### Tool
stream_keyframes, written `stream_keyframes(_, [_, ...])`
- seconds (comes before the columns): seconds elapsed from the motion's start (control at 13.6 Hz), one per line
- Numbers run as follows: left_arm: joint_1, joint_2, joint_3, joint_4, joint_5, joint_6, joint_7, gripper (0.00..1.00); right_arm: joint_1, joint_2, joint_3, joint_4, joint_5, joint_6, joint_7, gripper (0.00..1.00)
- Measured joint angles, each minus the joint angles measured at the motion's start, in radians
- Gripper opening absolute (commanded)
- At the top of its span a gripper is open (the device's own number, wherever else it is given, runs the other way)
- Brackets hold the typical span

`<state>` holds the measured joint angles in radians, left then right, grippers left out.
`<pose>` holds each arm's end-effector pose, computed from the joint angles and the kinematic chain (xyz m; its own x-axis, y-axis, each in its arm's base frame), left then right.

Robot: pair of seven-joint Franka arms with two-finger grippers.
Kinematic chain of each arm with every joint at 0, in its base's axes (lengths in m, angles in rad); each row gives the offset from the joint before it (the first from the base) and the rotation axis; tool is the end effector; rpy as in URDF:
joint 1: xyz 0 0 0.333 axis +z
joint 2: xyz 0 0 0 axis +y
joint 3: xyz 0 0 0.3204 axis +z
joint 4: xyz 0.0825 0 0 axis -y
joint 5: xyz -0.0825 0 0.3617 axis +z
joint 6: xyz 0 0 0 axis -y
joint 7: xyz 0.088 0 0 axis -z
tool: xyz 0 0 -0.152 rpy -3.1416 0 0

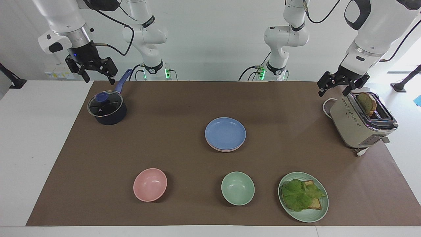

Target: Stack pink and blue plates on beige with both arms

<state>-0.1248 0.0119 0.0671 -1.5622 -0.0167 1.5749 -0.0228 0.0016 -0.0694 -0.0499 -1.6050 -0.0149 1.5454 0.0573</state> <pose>0.5353 -0.0337 0.5818 0.9994 -0.0348 0.0005 -0.0348 -0.9993 0.0159 0.5074 -0.0277 0.6024 0.9943 -0.1057 0.0104 -0.1058 -0.9943 0.0109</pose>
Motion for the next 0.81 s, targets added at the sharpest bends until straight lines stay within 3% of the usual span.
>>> stream_keyframes(0.81, [0.0, 0.0, 0.0, 0.0, 0.0, 0.0, 0.0, 1.0, 0.019, -0.036, 0.0, -0.057, 0.0, -0.011, -0.002, 1.0])
